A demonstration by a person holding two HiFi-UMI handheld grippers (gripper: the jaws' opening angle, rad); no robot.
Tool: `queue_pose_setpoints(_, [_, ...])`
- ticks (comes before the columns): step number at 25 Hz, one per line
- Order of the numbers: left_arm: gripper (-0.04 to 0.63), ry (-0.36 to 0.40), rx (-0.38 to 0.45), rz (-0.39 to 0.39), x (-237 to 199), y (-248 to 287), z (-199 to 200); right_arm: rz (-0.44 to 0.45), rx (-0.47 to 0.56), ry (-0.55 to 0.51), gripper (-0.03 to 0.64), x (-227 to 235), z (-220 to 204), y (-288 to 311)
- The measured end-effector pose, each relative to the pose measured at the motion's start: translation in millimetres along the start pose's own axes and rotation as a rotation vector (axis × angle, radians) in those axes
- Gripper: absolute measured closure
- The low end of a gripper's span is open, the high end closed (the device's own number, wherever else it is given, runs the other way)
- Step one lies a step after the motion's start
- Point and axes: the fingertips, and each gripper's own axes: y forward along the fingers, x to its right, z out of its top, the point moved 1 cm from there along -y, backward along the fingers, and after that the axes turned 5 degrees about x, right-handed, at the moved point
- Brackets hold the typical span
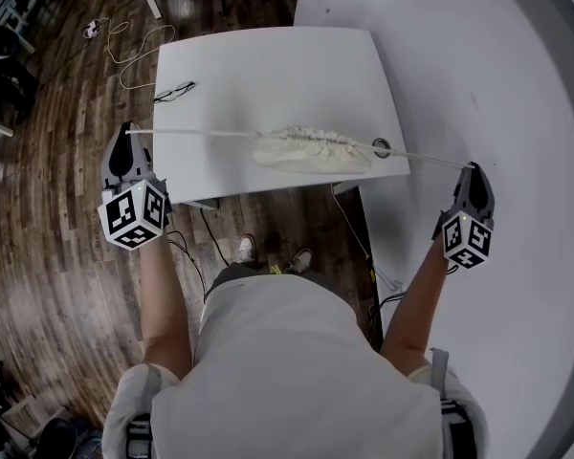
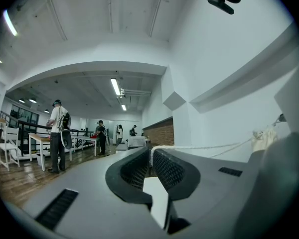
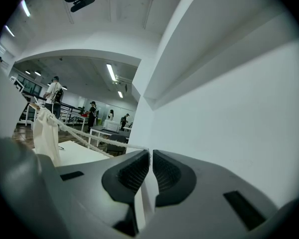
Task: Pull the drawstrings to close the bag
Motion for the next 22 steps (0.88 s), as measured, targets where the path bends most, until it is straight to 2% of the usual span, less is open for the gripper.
queue_pose_setpoints(22, [0.565,0.002,-0.011,-0.009,18.7,10.3,-3.0,0.017,0.017,0.021,0.569,20.5,0.8,18.8])
